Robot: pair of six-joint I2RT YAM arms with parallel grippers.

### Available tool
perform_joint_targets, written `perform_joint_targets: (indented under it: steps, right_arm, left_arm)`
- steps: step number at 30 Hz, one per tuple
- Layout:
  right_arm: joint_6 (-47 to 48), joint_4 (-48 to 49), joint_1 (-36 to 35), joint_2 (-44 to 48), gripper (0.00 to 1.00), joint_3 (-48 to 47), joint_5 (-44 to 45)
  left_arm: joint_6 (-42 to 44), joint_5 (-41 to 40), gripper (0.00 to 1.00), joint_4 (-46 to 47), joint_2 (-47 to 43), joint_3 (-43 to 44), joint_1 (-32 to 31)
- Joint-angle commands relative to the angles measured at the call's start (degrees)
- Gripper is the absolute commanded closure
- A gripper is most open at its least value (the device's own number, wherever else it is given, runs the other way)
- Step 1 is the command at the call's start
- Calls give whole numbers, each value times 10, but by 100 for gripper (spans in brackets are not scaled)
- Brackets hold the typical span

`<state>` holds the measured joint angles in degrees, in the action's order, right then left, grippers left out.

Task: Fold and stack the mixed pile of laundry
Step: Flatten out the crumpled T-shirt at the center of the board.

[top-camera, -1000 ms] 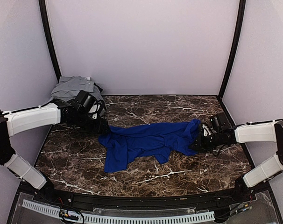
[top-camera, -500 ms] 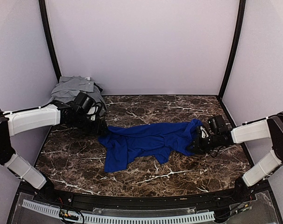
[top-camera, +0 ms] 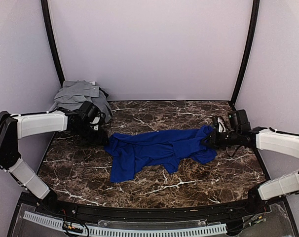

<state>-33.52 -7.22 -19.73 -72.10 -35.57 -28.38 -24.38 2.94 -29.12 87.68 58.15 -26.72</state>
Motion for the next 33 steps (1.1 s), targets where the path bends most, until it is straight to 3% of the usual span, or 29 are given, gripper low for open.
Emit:
perform_joint_targets:
  steps: [1,6,9,13,16,24,33]
  right_arm:
    - [7,-55,11,63,100,-37,33]
    - [4,-99,40,129,100,-56,39]
    - [3,-117,51,150,100,-74,42]
    - [5,-131,57,154,100,-94,48]
    - [8,-130,67,143,100,-106,48]
    - [17,-123,87,123,100,-126,34]
    - [38,-129,132,105,100,-184,14]
  left_arm:
    - [22,-12,38,25,15,6,1]
    - [41,6,34,62,54,14,0]
    - [42,4,37,82,76,20,0]
    - [46,13,55,83,101,44,0]
    - [57,46,74,97,107,53,0]
    - [68,96,99,127,112,64,0]
    - [90,22,100,94,74,110,1]
